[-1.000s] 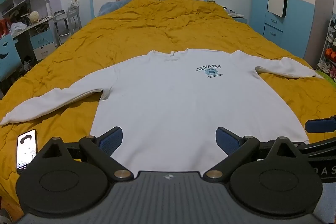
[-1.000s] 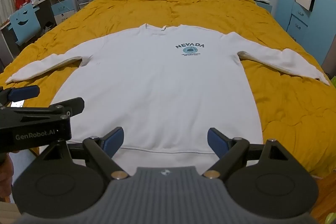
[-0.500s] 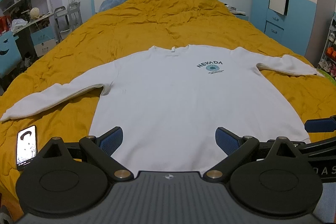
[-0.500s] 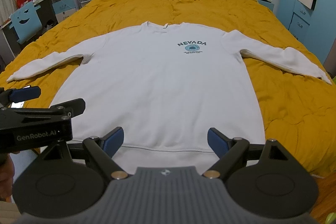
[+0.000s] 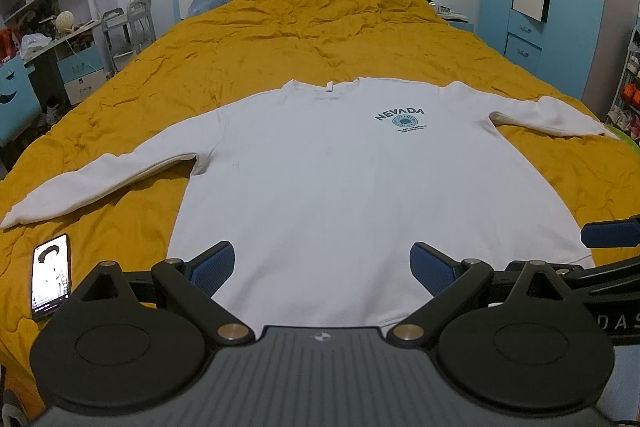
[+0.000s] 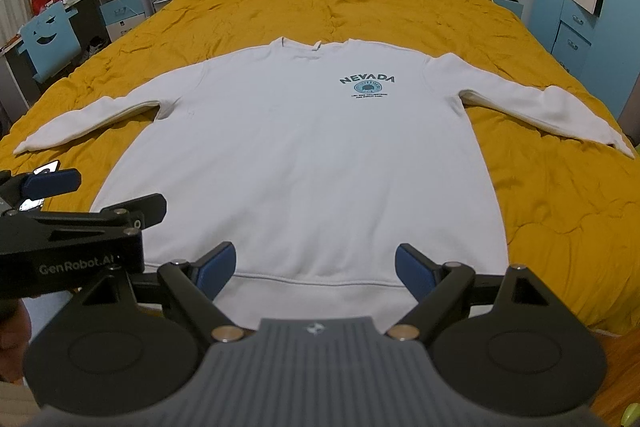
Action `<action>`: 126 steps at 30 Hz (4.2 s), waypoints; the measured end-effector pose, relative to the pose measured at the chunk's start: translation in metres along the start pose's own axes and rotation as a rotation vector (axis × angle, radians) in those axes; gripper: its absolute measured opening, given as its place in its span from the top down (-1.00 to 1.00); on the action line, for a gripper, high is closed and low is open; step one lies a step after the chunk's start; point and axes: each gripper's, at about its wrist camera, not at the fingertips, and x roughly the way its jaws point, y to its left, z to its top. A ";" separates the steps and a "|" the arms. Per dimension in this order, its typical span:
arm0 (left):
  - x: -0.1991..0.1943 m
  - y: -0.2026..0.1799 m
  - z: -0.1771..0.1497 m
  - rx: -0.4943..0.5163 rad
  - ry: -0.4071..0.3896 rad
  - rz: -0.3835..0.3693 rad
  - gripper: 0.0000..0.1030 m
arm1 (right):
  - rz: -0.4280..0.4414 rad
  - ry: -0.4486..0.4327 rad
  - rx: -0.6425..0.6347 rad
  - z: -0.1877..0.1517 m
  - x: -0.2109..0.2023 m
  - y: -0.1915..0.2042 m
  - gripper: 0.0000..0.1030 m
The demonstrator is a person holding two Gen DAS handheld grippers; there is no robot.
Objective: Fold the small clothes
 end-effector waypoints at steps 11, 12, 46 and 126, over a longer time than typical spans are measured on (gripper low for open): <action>0.000 0.001 0.000 0.001 0.000 0.001 -1.00 | 0.001 0.001 0.001 0.001 0.000 -0.001 -0.61; 0.000 0.001 0.000 0.000 0.000 0.001 -1.00 | 0.001 0.001 0.001 0.001 0.000 -0.001 -0.60; -0.001 0.003 -0.001 0.000 -0.004 0.005 -1.00 | 0.004 0.007 0.001 -0.001 0.002 0.001 -0.61; 0.107 0.457 -0.038 -1.147 -0.128 0.365 0.03 | -0.065 -0.101 0.010 0.130 0.225 -0.027 -0.60</action>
